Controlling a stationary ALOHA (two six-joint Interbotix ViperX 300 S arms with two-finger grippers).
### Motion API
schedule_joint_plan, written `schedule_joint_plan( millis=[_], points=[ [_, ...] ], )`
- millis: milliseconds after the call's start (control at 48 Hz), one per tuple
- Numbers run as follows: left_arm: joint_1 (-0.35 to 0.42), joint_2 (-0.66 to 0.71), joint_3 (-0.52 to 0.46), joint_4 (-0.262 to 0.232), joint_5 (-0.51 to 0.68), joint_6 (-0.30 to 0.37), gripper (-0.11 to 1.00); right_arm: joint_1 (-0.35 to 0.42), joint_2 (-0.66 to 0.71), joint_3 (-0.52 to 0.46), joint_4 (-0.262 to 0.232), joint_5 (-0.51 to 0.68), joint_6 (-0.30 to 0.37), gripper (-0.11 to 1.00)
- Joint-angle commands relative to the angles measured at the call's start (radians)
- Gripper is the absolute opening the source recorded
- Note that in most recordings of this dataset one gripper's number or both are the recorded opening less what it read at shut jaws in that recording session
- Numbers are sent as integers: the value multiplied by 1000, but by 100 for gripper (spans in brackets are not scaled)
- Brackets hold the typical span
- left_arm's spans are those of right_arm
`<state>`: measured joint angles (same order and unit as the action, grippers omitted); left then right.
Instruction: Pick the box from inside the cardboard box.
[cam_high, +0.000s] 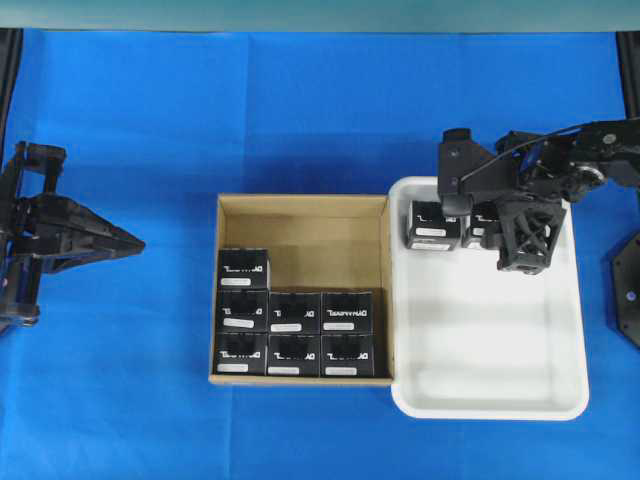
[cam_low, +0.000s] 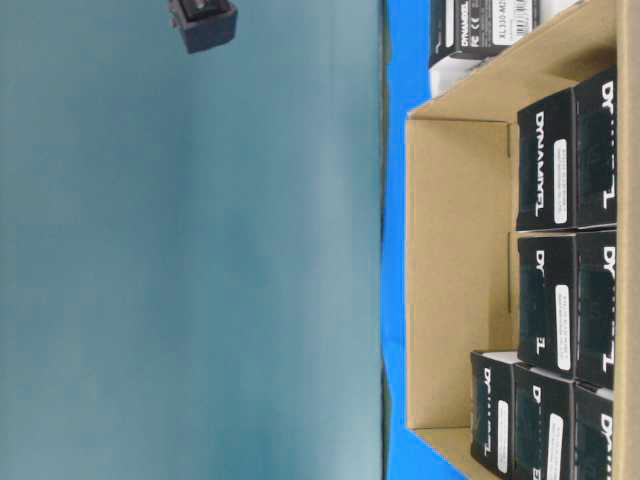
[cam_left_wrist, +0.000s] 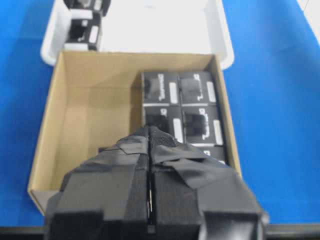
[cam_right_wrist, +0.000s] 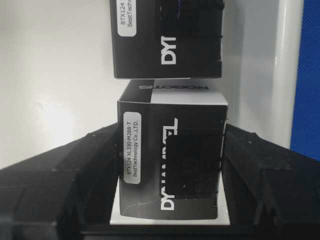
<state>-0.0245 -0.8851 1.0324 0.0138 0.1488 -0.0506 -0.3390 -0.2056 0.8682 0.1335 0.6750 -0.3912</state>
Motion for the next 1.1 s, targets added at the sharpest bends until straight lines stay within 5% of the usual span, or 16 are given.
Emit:
schedule_joint_plan(
  millis=[0,750,938,1083],
  points=[
    [3,5,-28,2,-5,0,-6,2,12,-3,0,-14,-3,62],
    [3,8,-28,2,-5,0,-6,2,44,-6,2,-21,-38,62],
    [3,8,-28,2,-5,0,-6,3,51,-11,2,-26,-37,97],
    [2,8,-28,2,-5,0,-6,3,51,-17,2,-23,-34,97]
  ],
)
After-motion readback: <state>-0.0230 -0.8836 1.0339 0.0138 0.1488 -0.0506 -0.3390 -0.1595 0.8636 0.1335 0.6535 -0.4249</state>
